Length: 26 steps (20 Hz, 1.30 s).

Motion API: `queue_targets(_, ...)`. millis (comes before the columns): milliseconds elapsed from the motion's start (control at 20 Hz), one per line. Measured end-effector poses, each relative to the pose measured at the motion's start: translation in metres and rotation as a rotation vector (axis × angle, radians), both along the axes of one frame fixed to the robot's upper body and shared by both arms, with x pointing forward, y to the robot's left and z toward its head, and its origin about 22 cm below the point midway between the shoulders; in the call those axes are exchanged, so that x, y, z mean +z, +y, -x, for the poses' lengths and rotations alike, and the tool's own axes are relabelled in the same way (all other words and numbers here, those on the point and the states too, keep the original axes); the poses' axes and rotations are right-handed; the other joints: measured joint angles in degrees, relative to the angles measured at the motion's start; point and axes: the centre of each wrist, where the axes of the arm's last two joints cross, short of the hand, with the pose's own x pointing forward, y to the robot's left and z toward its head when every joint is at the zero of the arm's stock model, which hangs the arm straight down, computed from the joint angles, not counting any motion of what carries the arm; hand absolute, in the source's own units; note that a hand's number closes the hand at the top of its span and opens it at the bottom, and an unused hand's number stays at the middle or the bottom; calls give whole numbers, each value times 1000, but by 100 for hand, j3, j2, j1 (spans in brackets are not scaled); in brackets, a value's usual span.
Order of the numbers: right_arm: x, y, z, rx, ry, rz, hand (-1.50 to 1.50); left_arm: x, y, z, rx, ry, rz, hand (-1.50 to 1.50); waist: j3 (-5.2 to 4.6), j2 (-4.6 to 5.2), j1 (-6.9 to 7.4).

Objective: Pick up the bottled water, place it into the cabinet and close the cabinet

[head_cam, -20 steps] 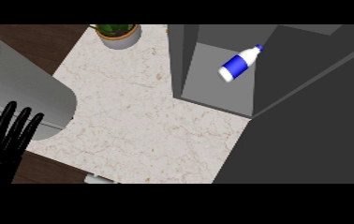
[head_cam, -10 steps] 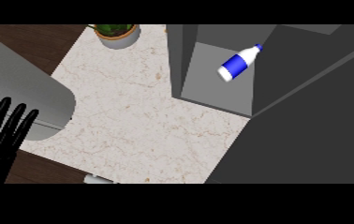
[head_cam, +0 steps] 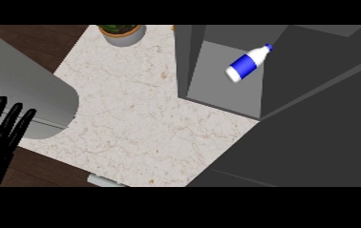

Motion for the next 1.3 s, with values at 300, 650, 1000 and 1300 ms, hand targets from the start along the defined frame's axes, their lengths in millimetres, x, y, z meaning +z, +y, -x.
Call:
queue_targets(300, -6, 12, -15, 34, 91, -38, 150, 1, 3, -1, -4, 0, 1, -150, 23, 14, -7)
queue_targets(650, 3, 23, -57, -29, 44, 40, 150, 1, 10, -2, 16, 3, -1, -150, 37, -69, -123)
queue_targets(1000, 20, 53, -105, -102, 4, 173, 150, -3, 14, -2, 36, 17, 3, -150, 59, -116, -219)
queue_targets(1300, 36, 100, -152, -227, 65, 256, 150, -6, 22, 0, 50, 21, 11, -150, 97, -137, -309)
